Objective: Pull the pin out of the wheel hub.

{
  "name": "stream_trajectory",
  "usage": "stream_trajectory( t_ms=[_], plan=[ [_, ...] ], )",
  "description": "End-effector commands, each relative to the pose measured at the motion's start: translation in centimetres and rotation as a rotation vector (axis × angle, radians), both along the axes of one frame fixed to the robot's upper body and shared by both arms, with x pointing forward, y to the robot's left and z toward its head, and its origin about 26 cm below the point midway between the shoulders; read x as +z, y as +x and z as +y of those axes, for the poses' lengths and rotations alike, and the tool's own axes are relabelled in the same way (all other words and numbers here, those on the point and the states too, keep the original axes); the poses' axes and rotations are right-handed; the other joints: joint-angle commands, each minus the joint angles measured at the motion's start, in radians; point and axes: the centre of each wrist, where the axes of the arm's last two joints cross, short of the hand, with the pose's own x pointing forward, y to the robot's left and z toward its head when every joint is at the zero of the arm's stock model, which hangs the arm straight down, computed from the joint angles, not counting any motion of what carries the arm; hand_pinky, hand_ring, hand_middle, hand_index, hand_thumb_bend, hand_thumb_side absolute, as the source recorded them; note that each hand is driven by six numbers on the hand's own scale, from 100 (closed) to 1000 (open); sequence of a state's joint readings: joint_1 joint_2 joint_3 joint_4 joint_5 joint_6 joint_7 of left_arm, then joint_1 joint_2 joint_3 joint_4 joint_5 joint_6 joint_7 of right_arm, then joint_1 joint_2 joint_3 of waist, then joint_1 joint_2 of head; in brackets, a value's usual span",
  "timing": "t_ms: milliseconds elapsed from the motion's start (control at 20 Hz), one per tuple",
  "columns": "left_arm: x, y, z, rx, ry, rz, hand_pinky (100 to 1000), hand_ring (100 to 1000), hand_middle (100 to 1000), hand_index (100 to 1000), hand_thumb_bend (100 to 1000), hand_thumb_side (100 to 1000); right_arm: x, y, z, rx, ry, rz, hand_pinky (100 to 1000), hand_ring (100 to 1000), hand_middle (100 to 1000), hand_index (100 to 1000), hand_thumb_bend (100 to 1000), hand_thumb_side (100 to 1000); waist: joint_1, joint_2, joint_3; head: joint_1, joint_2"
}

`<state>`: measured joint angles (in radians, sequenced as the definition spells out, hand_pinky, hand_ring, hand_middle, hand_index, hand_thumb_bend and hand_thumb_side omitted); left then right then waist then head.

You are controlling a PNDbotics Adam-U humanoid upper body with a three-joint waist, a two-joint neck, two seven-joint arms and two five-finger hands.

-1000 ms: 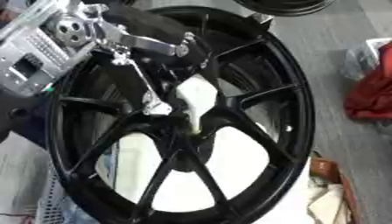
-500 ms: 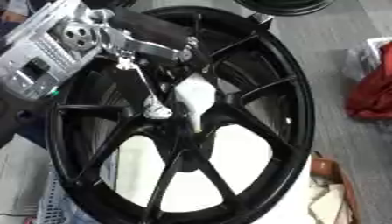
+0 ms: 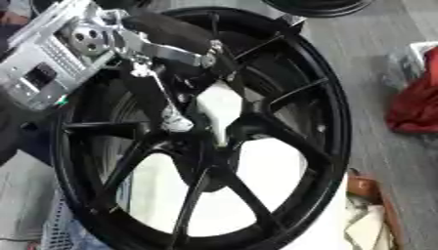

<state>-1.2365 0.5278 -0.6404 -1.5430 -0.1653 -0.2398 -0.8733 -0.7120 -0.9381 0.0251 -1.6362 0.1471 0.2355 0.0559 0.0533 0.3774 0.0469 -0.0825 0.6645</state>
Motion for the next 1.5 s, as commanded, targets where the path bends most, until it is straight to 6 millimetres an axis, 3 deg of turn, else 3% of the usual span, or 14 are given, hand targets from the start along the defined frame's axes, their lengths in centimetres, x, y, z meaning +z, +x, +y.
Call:
stream_trajectory(
  t_ms=[50, 450, 850, 1200, 1500],
  plan=[
    [2.0, -0.8, 0.2, -0.041, -0.006, -0.039, 631, 424, 244, 359, 100, 127, 1.2, -0.6, -0.3, -0.014, -0.014, -0.037, 853, 747, 689, 767, 100, 685, -0.003, -0.024, 0.0, 0.004, -0.01],
    [4.3, -0.6, 1.5, -0.016, -0.116, -0.019, 623, 407, 231, 310, 100, 142, 1.0, -0.5, -0.5, -0.021, -0.007, -0.035, 853, 746, 689, 767, 100, 693, 0.001, -0.033, 0.005, 0.014, -0.005],
    [7.2, 0.2, 5.3, 0.036, -0.334, 0.051, 627, 405, 231, 315, 100, 180, 0.8, -0.5, -0.8, -0.032, 0.002, -0.036, 853, 746, 689, 767, 100, 693, -0.004, -0.04, 0.013, 0.009, -0.001],
    [9.0, 3.2, 12.8, 0.282, -0.623, 0.025, 628, 406, 236, 323, 100, 198, 0.3, -0.6, -1.5, -0.055, 0.001, -0.017, 853, 746, 690, 768, 100, 694, -0.01, -0.05, 0.035, -0.001, 0.011],
    [10.2, 3.2, 20.3, 0.488, -0.77, -0.06, 632, 415, 243, 332, 100, 192, 0.1, -0.8, -2.1, -0.08, 0.005, -0.013, 853, 746, 689, 767, 100, 695, -0.018, -0.051, 0.054, -0.015, 0.015]
  ],
)
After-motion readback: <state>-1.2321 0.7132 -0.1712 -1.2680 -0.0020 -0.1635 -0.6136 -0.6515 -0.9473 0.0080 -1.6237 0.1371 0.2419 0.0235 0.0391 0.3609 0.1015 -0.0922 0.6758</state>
